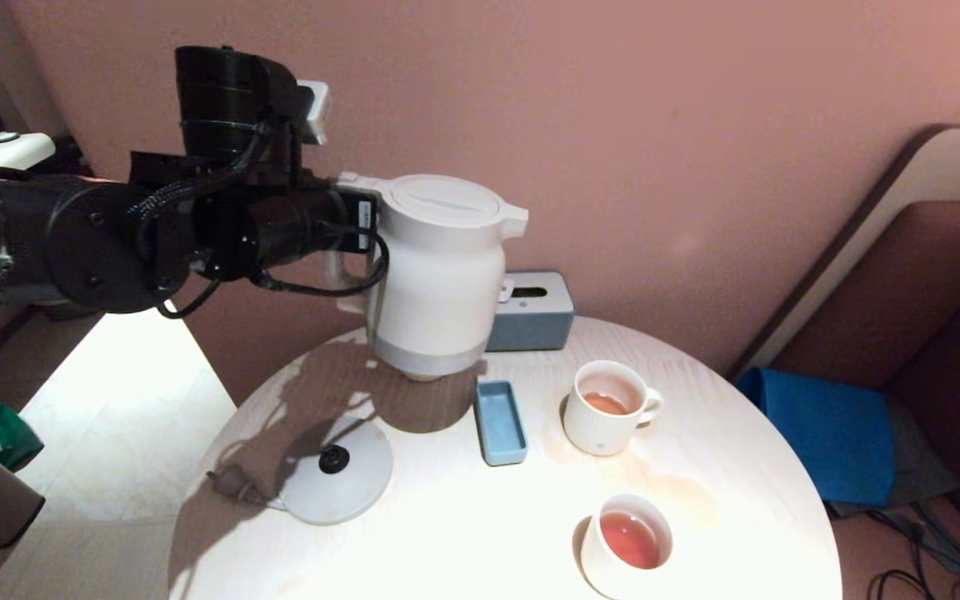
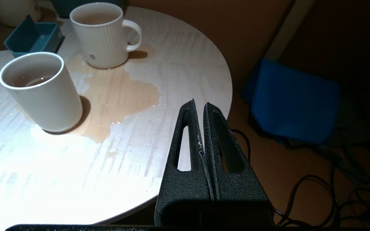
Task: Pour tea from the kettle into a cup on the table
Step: Put down the kettle on the table
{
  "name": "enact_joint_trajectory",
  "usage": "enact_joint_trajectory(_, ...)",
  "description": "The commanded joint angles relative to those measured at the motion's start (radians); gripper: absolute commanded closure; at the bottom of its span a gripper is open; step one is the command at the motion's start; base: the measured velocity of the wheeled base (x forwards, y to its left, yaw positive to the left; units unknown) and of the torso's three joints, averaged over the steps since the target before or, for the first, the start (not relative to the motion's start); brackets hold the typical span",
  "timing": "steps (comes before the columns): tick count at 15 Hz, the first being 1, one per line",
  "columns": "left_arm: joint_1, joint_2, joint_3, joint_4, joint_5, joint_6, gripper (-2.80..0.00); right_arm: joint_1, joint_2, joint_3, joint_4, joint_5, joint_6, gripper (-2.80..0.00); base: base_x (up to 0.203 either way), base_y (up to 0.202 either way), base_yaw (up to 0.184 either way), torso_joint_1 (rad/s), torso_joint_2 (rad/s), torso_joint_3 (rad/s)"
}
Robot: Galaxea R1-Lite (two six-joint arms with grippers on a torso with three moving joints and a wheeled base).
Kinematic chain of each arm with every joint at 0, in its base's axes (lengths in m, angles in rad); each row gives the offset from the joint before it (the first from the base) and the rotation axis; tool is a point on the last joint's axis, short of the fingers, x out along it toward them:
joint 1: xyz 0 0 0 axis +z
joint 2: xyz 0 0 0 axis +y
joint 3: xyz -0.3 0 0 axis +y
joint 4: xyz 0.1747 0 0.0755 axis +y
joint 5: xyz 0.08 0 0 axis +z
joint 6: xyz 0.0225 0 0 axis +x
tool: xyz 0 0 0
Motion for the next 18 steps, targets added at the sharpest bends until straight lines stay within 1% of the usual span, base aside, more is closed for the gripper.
enact_joint_trajectory(1,0.028,-0.076,0.079,-0.002,-0.004,-0.024,0.0,0.0,0.001,0.0,0.0,0.0,0.0,0.0,0.0,0.0,0.0,0.0,0.0,0.0)
enact_joint_trajectory(2,0.048,-0.1,0.111,-0.012,-0.018,-0.042,0.0,0.0,0.001,0.0,0.0,0.0,0.0,0.0,0.0,0.0,0.0,0.0,0.0,0.0)
enact_joint_trajectory(3,0.076,-0.12,0.155,-0.049,-0.037,-0.054,0.0,0.0,0.001,0.0,0.0,0.0,0.0,0.0,0.0,0.0,0.0,0.0,0.0,0.0)
enact_joint_trajectory(5,0.128,-0.145,0.254,-0.185,-0.061,-0.06,0.0,0.0,0.001,0.0,0.0,0.0,0.0,0.0,0.0,0.0,0.0,0.0,0.0,0.0)
enact_joint_trajectory(7,0.151,-0.168,0.35,-0.293,-0.066,-0.062,0.0,0.0,0.001,0.0,0.0,0.0,0.0,0.0,0.0,0.0,0.0,0.0,0.0,0.0)
enact_joint_trajectory(9,0.156,-0.208,0.437,-0.342,-0.067,-0.067,0.0,0.0,0.001,0.0,0.0,0.0,0.0,0.0,0.0,0.0,0.0,0.0,0.0,0.0)
enact_joint_trajectory(12,0.157,-0.273,0.564,-0.358,-0.064,-0.072,0.0,0.0,0.001,0.0,0.0,0.0,0.0,0.0,0.0,0.0,0.0,0.0,0.0,0.0)
enact_joint_trajectory(14,0.157,-0.314,0.652,-0.373,-0.062,-0.096,0.0,0.0,0.001,0.0,0.0,0.0,0.0,0.0,0.0,0.0,0.0,0.0,0.0,0.0)
enact_joint_trajectory(15,0.159,-0.325,0.703,-0.407,-0.061,-0.106,0.0,0.0,0.001,0.0,0.0,0.0,0.0,0.0,0.0,0.0,0.0,0.0,0.0,0.0)
enact_joint_trajectory(17,0.203,-0.326,0.792,-0.532,-0.06,-0.109,0.0,0.0,0.001,0.0,0.0,0.0,0.0,0.0,0.0,0.0,0.0,0.0,0.0,0.0)
enact_joint_trajectory(18,0.222,-0.319,0.822,-0.574,-0.06,-0.114,0.0,0.0,0.001,0.0,0.0,0.0,0.0,0.0,0.0,0.0,0.0,0.0,0.0,0.0)
